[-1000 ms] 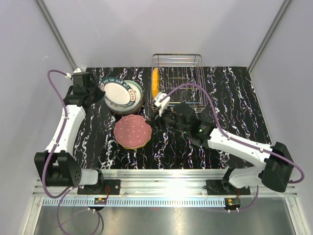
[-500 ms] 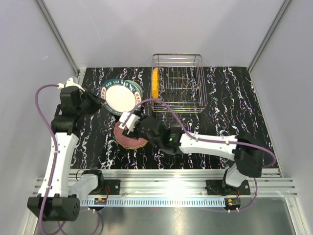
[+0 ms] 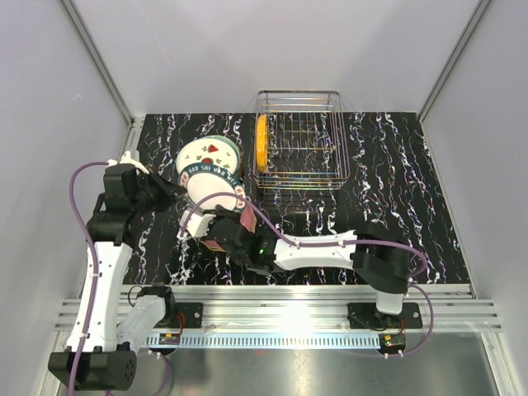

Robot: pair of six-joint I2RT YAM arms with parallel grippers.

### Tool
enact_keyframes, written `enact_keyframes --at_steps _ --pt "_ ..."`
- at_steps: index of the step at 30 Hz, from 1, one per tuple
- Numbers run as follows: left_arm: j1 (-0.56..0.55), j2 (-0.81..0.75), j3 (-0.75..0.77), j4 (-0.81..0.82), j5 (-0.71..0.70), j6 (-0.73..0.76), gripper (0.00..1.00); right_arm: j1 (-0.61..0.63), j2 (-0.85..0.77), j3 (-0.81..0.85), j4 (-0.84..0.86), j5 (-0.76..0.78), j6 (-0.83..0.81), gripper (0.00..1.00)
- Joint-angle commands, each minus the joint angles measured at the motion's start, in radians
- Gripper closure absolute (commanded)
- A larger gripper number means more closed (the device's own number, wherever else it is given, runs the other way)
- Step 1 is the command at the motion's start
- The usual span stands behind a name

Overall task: Load the plates into the dish rack
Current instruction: Pass the plate from the left arm to the right

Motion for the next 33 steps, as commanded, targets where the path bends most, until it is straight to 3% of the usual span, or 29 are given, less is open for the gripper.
enact_keyframes --at_steps 1,4,7,9,11,12,15,20,25,33 --pt "-0.002 -0.019 0.014 0.07 0.062 0.005 1.0 0.029 -0.014 0.014 0.145 0.099 -0.05 0.81" --pt "-0.002 0.018 0.002 0.11 0.099 -0.001 0.98 0.043 -0.031 0.01 0.128 0.1 -0.056 1.0" --pt "-0.002 0.05 -0.001 0.157 0.127 -0.007 0.8 0.052 -0.057 0.005 0.108 0.106 -0.045 1.0" --pt "-0.002 0.082 0.013 0.173 0.128 -0.004 0.6 0.057 -0.088 0.0 0.077 0.109 -0.012 1.0" --pt "-0.002 0.114 0.036 0.176 0.117 0.015 0.5 0.055 -0.114 -0.01 0.036 0.106 0.039 1.0" --pt "-0.002 0.122 0.063 0.174 0.11 0.021 0.38 0.057 -0.143 -0.03 0.027 0.105 0.054 1.0" --pt "-0.002 0.154 0.121 0.164 0.096 0.047 0.24 0.057 -0.206 -0.075 -0.009 0.102 0.112 1.0" --pt "-0.002 0.191 0.215 0.122 0.018 0.125 0.16 0.057 -0.31 -0.159 -0.064 0.118 0.203 1.0" --pt "-0.002 0.185 0.238 0.127 -0.067 0.258 0.12 0.034 -0.512 -0.285 -0.104 0.106 0.338 0.98" --pt "-0.002 0.116 0.045 0.249 -0.124 0.304 0.11 -0.285 -0.793 -0.374 -0.13 -0.187 0.663 0.98"
